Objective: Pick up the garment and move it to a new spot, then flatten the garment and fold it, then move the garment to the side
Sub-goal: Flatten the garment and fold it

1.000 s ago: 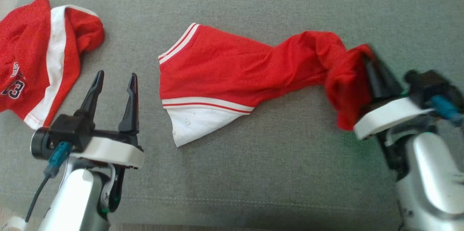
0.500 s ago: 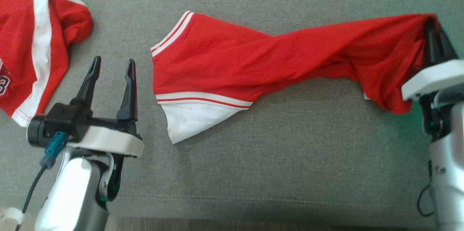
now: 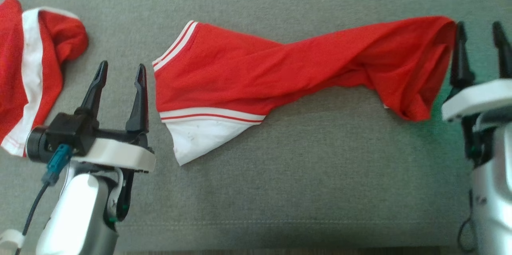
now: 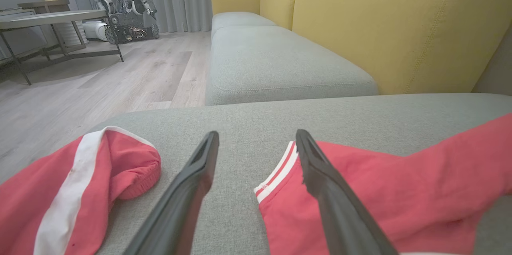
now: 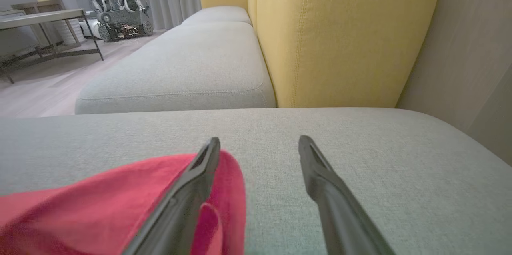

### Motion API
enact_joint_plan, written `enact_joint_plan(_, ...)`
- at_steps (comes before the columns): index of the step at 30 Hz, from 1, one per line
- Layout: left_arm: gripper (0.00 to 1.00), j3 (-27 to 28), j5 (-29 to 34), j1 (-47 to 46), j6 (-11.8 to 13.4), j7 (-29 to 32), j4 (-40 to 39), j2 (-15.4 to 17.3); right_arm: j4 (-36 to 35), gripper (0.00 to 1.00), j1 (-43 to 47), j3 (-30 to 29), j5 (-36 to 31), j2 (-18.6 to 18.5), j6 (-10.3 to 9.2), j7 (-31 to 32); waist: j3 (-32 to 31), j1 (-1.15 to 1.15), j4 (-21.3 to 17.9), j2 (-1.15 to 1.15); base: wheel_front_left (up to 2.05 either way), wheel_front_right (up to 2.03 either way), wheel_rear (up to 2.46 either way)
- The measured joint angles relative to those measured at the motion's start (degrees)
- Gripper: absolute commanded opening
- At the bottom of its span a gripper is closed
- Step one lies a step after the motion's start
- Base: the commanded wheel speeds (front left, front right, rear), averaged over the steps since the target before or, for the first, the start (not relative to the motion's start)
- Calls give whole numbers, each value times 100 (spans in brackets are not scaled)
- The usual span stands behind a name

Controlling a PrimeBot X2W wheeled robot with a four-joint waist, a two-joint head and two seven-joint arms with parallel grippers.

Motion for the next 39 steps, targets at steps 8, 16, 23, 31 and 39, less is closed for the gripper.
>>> enact_joint_plan(8,100,85,-10,311,98,0,-1,13,-1404,100,991,226,-267,368,0,298,-391,0,-201,0,0,0,0)
enact_joint_plan(16,100,78,-10,641,178,10,-56,43,-2225,100,1870,683,-410,567,0,623,-773,0,-314,0,0,0,0)
enact_joint_plan(23,100,63,-16,938,247,88,-171,111,-2354,100,2343,834,-414,638,0,755,-1001,0,-370,0,0,0,0)
enact_joint_plan(31,100,-14,-19,960,275,159,-286,145,-2416,100,2388,858,-414,667,0,777,-1067,0,-365,0,0,0,0)
enact_joint_plan(39,100,-44,-19,956,294,204,-343,165,-2285,100,2367,880,-417,671,0,872,-972,0,-314,0,0,0,0)
